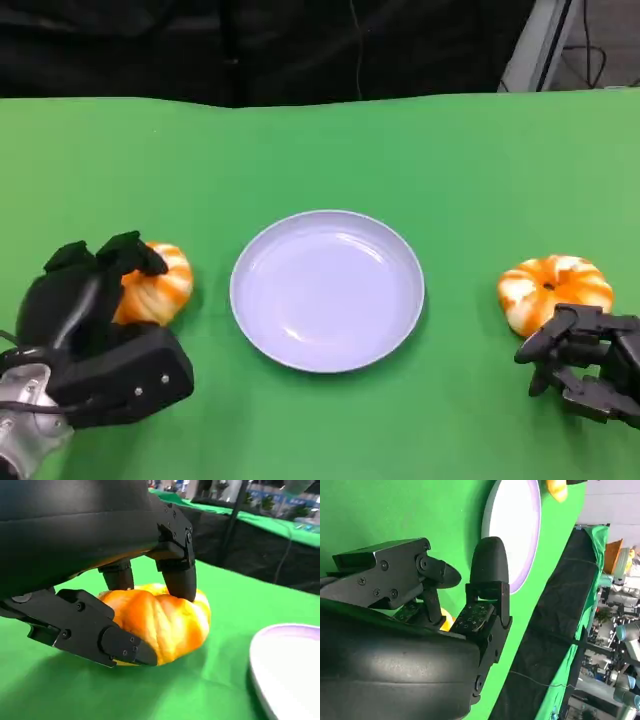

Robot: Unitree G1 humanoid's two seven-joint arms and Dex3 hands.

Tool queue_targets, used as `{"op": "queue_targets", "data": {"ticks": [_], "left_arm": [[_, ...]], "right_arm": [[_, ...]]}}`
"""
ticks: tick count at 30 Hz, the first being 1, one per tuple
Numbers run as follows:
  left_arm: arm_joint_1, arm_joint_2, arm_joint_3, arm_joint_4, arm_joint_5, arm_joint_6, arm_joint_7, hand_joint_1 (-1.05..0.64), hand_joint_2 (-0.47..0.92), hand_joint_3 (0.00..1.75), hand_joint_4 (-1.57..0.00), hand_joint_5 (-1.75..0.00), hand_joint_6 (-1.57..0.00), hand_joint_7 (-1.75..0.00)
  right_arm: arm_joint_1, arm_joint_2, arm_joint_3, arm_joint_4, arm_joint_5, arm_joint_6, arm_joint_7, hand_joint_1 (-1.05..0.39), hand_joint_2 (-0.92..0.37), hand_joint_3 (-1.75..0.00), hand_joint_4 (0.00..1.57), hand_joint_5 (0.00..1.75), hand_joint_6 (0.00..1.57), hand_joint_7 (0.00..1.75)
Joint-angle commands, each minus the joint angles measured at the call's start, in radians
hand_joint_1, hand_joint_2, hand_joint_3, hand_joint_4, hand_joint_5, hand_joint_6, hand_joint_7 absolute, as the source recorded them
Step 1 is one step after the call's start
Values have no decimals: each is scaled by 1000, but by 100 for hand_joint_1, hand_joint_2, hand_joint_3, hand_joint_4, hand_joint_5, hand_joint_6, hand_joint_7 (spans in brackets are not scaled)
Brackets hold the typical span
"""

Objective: Grasp the bread from the table and place it into the plate.

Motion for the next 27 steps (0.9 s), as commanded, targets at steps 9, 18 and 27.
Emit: {"op": "queue_targets", "data": {"ticks": [9,18,27], "left_arm": [[85,62,16,-232,16,-2,-20,-8,92,39,-30,-166,-40,-134],[139,68,33,-424,37,48,-49,-8,92,40,-30,-166,-40,-133],[158,53,46,-558,45,73,-91,-11,92,40,-32,-165,-41,-131]], "right_arm": [[3,-10,-3,2,-2,-7,-11,10,-80,-68,89,138,94,98],[2,-13,1,1,-12,-5,-23,9,-80,-69,89,139,93,99],[2,-11,0,1,-19,-8,-25,10,-80,-69,89,138,93,100]]}}
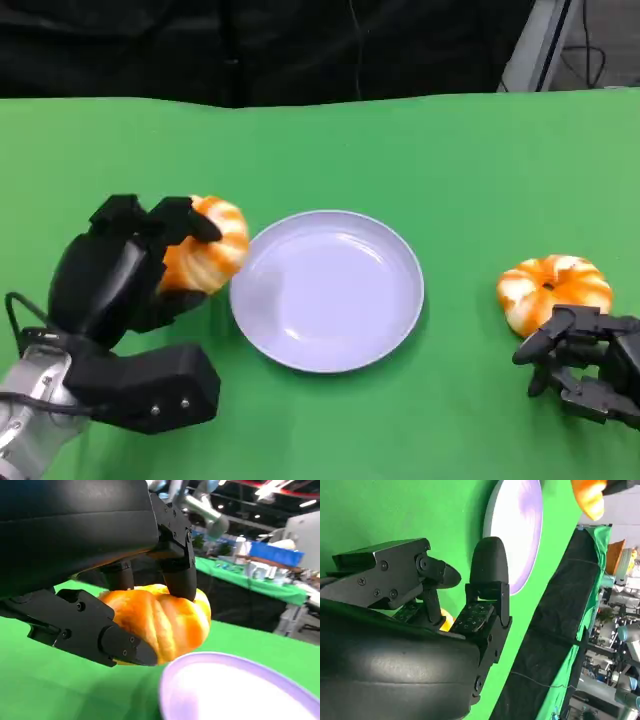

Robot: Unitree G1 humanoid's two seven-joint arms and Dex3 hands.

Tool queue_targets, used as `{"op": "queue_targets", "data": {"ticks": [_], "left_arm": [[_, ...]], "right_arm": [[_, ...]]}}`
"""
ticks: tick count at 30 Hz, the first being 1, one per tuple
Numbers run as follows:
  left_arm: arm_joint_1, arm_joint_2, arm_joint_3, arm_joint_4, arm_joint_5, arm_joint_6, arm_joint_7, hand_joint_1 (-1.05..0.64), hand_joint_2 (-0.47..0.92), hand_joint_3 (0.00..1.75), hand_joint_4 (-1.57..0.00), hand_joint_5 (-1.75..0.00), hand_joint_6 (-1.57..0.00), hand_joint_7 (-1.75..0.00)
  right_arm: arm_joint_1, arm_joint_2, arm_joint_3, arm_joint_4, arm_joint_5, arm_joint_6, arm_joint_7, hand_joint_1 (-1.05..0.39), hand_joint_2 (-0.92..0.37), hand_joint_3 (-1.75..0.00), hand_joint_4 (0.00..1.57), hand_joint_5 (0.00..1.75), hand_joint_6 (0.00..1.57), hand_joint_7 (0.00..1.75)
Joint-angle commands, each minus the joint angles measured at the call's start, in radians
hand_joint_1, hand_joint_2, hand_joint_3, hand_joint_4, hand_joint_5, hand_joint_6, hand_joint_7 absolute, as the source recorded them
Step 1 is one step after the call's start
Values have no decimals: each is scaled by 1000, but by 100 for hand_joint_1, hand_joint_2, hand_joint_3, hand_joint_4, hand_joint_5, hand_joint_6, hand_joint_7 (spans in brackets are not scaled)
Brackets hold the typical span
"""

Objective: Grasp the bread from the table and place it into the plate.

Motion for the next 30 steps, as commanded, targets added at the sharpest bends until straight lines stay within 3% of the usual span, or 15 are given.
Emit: {"op": "queue_targets", "data": {"ticks": [1,23,30], "left_arm": [[8,-1,11,-49,11,16,-17,-12,92,41,-32,-165,-41,-131],[-99,-122,-62,13,55,-27,-47,-15,92,38,-35,-170,-41,-136],[-146,-168,-89,97,54,-50,-47,-17,92,41,-41,-161,-42,-137]], "right_arm": [[3,-11,-1,1,-3,-10,-11,10,-80,-69,89,138,93,100],[10,-4,8,-4,-28,-24,-46,9,-80,-67,91,135,95,97],[9,-7,18,-3,-51,-35,-73,7,-79,-67,91,132,96,94]]}}
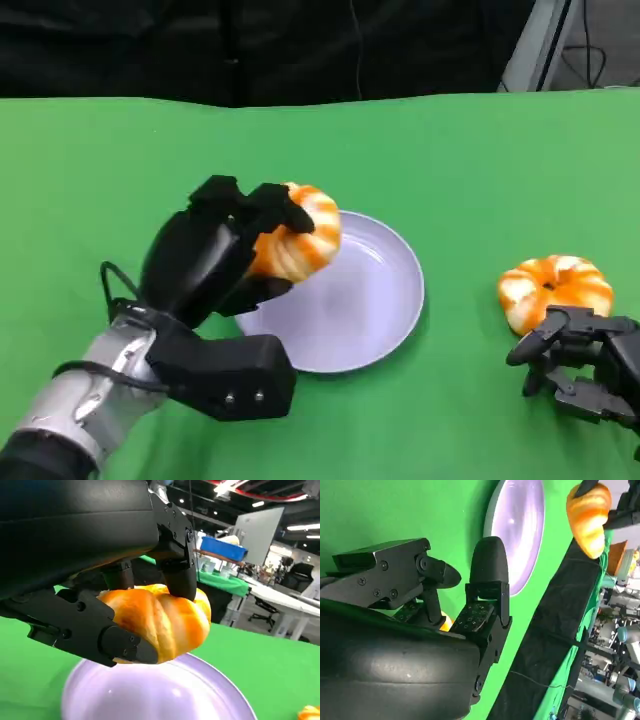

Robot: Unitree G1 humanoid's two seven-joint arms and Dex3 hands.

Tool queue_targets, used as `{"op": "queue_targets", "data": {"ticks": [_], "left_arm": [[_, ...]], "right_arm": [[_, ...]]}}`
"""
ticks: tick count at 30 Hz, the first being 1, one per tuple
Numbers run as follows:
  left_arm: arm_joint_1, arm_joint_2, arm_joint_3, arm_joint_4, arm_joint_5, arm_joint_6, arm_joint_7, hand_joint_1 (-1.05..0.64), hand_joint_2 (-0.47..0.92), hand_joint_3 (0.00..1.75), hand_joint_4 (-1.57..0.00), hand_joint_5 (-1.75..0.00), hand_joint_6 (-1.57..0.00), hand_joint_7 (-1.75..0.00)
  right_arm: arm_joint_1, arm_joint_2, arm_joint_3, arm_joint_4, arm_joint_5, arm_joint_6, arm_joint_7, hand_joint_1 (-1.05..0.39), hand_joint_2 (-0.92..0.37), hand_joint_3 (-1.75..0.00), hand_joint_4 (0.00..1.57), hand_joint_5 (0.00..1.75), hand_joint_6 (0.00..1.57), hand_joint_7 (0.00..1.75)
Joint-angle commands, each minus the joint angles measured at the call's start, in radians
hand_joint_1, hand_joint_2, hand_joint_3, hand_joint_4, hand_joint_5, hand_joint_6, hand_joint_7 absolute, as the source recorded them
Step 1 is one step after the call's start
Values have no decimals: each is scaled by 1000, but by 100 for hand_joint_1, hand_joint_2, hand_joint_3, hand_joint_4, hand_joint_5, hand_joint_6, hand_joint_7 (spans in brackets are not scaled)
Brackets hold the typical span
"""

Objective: Grasp the bread from the table and place it into the plate.

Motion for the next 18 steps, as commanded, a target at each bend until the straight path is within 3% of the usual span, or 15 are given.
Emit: {"op": "queue_targets", "data": {"ticks": [1,9,18], "left_arm": [[-42,-16,-17,61,6,-21,-4,-16,92,41,-41,-161,-42,-137],[-73,-50,-32,122,-3,-43,-12,-11,92,38,-40,-160,-42,-138],[-108,-91,-63,193,5,-44,-26,-13,92,33,-32,-173,-41,-139]], "right_arm": [[7,-12,0,-3,4,-8,-8,7,-79,-67,91,132,97,93],[5,-8,-2,3,10,2,-6,9,-80,-65,91,132,97,92],[5,-1,-7,3,21,7,3,9,-83,-61,90,134,96,92]]}}
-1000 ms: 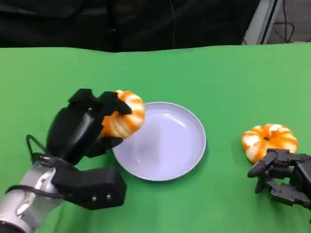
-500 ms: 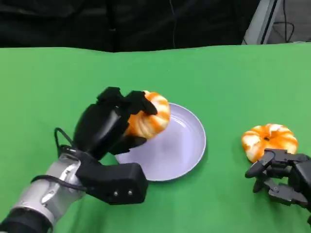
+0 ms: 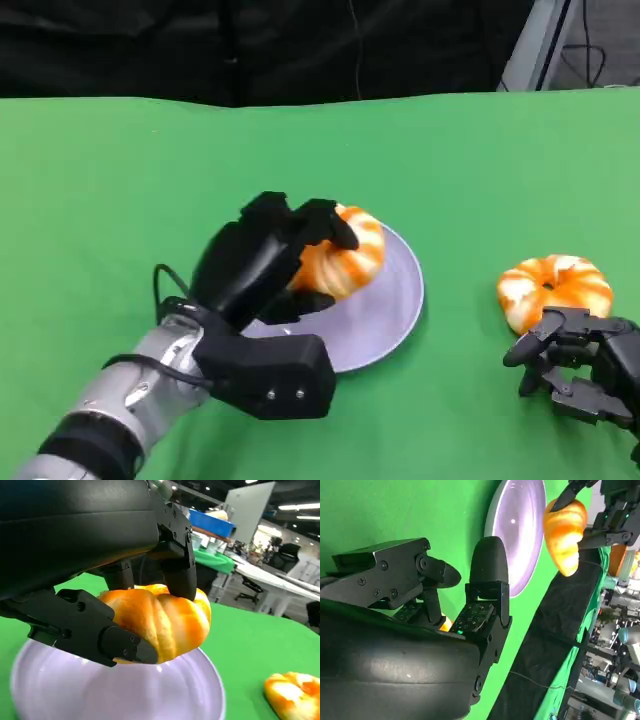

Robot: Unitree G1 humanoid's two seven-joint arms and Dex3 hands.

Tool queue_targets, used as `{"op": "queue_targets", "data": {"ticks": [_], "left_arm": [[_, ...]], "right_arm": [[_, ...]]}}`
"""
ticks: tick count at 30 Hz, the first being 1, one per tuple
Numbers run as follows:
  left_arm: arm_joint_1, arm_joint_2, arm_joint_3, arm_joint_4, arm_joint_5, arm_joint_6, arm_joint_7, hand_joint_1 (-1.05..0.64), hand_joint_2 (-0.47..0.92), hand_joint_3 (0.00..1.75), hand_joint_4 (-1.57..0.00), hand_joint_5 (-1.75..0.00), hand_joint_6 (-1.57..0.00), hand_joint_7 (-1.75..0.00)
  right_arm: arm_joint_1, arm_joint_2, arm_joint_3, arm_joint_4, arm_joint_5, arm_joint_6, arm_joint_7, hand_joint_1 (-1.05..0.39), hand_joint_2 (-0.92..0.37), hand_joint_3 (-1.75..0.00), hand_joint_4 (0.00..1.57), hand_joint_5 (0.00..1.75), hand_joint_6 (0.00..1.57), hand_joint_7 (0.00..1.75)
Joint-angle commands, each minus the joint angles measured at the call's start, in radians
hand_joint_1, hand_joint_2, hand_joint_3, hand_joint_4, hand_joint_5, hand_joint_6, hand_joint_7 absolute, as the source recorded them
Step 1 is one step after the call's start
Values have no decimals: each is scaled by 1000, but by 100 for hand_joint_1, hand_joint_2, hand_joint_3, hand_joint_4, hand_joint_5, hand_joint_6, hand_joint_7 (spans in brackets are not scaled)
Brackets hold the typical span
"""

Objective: Grasp the bread from the table and place it into the plate.

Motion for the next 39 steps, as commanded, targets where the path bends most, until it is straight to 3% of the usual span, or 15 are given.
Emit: {"op": "queue_targets", "data": {"ticks": [1,31,35,38,39], "left_arm": [[-27,4,-9,29,1,-1,-20,-13,92,32,-32,-173,-41,-139],[-98,-33,-39,198,10,20,-43,-13,92,31,-33,-171,-42,-139],[-104,-30,-53,203,26,34,-35,-18,92,28,-38,-157,-49,-119],[-106,-29,-58,200,28,51,-54,-22,92,24,-51,-125,-65,-82],[-106,-28,-62,198,31,57,-55,-22,92,19,-56,-114,-75,-59]], "right_arm": [[5,-4,-9,3,20,5,5,8,-83,-61,90,134,96,92],[7,-3,-7,-2,16,3,0,8,-84,-59,90,135,96,92],[7,-3,-7,-2,18,3,4,7,-84,-59,90,135,96,93],[7,-5,-5,-1,13,2,0,7,-84,-58,90,135,96,93],[7,-5,-5,-1,12,2,-1,7,-85,-58,90,135,96,94]]}}
